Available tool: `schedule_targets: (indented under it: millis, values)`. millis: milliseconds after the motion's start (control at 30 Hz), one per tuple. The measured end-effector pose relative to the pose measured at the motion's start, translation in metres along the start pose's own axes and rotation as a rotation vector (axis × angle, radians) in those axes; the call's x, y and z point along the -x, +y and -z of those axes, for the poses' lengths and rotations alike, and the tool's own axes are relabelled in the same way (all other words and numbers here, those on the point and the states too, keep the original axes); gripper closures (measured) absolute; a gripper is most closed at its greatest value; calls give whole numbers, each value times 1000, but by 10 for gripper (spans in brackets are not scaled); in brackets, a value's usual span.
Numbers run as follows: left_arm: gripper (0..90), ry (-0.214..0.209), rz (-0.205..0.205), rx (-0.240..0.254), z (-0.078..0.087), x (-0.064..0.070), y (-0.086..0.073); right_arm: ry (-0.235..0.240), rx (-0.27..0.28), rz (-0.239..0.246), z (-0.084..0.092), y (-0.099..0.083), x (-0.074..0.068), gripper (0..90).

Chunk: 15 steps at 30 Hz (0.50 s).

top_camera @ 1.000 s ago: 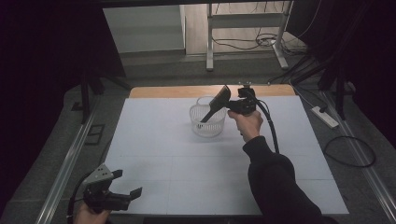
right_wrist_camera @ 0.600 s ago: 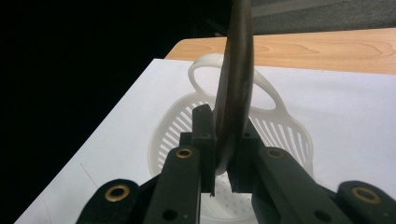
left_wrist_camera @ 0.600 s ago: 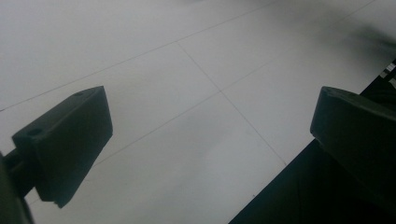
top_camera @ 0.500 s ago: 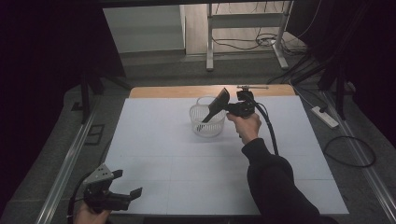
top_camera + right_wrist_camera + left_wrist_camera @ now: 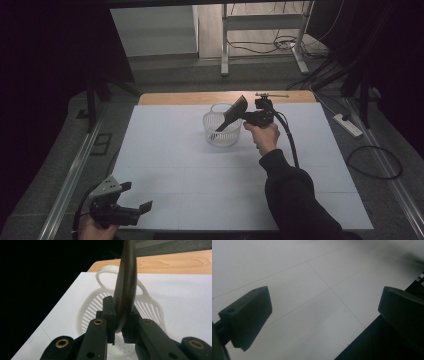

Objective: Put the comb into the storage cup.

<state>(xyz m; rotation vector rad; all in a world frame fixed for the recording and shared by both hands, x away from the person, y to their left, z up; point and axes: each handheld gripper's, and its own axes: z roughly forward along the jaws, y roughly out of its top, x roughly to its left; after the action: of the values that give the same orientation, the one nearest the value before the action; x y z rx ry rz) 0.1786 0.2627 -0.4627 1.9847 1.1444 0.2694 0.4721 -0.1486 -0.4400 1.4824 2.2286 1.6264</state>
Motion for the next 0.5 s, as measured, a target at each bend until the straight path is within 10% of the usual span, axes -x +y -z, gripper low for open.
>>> schedule_targets:
  millis: [500]
  values:
    - [0,0,4,-4,0,0,0,-47,-11,13,0,-5,4,801]
